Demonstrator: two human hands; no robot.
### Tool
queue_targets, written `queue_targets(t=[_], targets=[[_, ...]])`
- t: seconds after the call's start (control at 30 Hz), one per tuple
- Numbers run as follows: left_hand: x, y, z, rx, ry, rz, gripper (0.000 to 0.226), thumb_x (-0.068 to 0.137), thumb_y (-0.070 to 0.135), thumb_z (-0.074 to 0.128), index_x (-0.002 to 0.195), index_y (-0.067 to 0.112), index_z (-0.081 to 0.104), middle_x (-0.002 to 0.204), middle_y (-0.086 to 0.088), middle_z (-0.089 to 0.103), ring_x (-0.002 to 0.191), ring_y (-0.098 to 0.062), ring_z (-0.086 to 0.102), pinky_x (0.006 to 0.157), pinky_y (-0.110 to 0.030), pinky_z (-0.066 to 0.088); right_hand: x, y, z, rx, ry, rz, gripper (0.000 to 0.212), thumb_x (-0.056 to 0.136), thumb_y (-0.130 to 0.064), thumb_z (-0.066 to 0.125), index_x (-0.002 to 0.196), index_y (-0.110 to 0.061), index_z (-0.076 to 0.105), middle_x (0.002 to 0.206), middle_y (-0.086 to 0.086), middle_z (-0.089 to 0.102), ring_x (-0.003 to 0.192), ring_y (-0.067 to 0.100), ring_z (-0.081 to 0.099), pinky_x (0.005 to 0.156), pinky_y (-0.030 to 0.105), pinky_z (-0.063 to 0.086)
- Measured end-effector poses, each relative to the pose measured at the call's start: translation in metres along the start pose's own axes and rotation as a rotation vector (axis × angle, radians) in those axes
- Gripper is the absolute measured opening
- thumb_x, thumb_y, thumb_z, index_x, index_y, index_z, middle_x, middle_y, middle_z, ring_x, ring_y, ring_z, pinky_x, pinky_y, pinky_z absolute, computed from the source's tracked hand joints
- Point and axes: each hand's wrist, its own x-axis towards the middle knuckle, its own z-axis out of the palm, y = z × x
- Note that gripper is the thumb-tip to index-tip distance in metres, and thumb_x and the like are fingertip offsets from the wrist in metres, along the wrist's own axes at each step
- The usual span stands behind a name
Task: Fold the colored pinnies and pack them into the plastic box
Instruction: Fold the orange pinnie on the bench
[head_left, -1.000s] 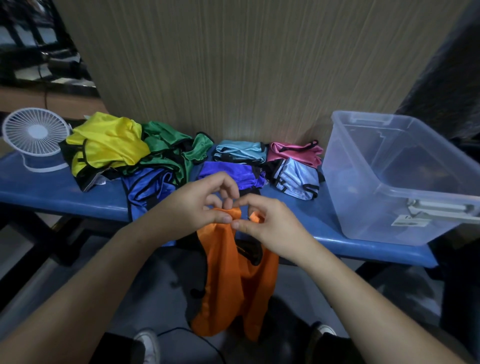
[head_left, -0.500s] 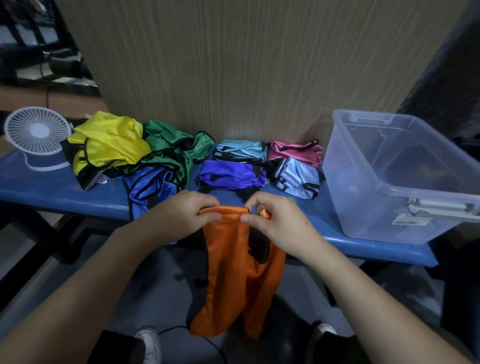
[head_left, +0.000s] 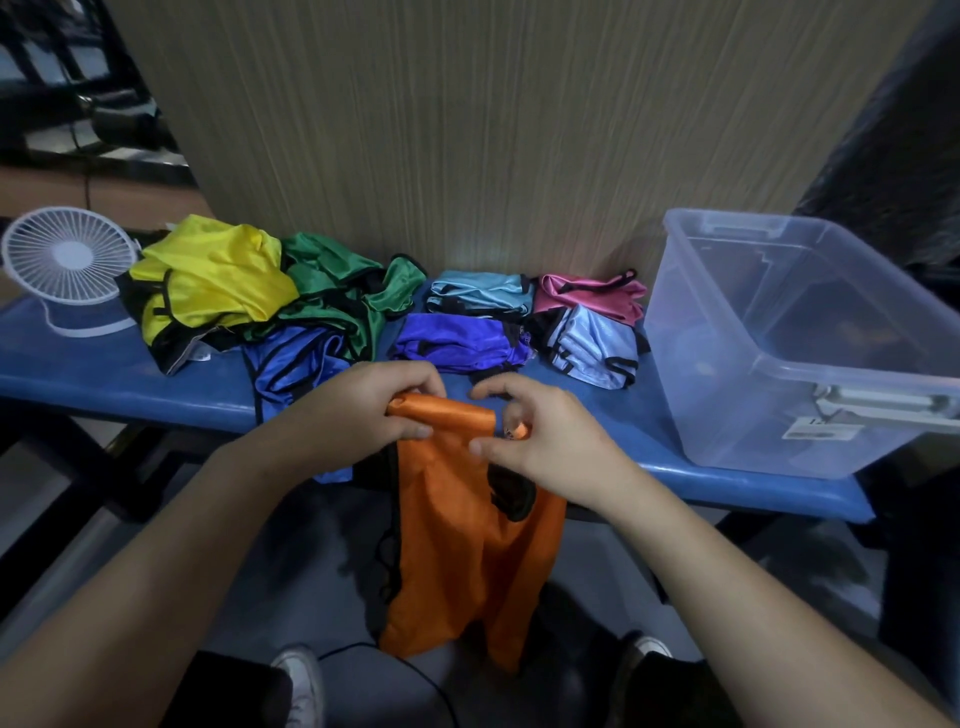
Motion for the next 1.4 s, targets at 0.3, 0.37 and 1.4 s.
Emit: queue_targets(t=[0.3,0.37,1.4], targets=[[0.000,-0.007,-0.006,-0.137,0.073,0.041,0.020,0.075,0.018,0.074,0.085,0.030,0.062,0.078,-0.004,0.064,0.070,-0.017,0.060,0.065,-0.021,0.044,0.001,0.005,0.010,0.033,-0.065,0.107,0.019,0.086,-0.039,0.075,0.074,-0.024,0.078,0.062,-0.003,0.066,0.054,0.002,0.050,0.057,0.022,0.039],[0.001,-0.007,-0.005,-0.145,0.081,0.047,0.026,0.077,0.011,0.079,0.083,0.030,0.063,0.078,-0.004,0.064,0.070,-0.017,0.059,0.063,-0.018,0.043,0.001,0.004,0.015,0.137,-0.080,0.084,0.007,0.088,-0.032,0.074,0.087,-0.028,0.079,0.060,0.000,0.060,0.054,0.003,0.045,0.059,0.026,0.036],[0.004,-0.018,0.008,-0.001,0.029,0.049,0.020,0.083,0.051,0.062,0.094,0.038,0.070,0.081,0.004,0.069,0.079,-0.016,0.065,0.073,-0.044,0.052,-0.003,-0.004,0.020,-0.307,0.195,0.129,0.045,0.087,-0.056,0.066,0.065,-0.020,0.052,0.063,-0.002,0.058,0.078,0.027,0.059,0.061,0.034,0.037]])
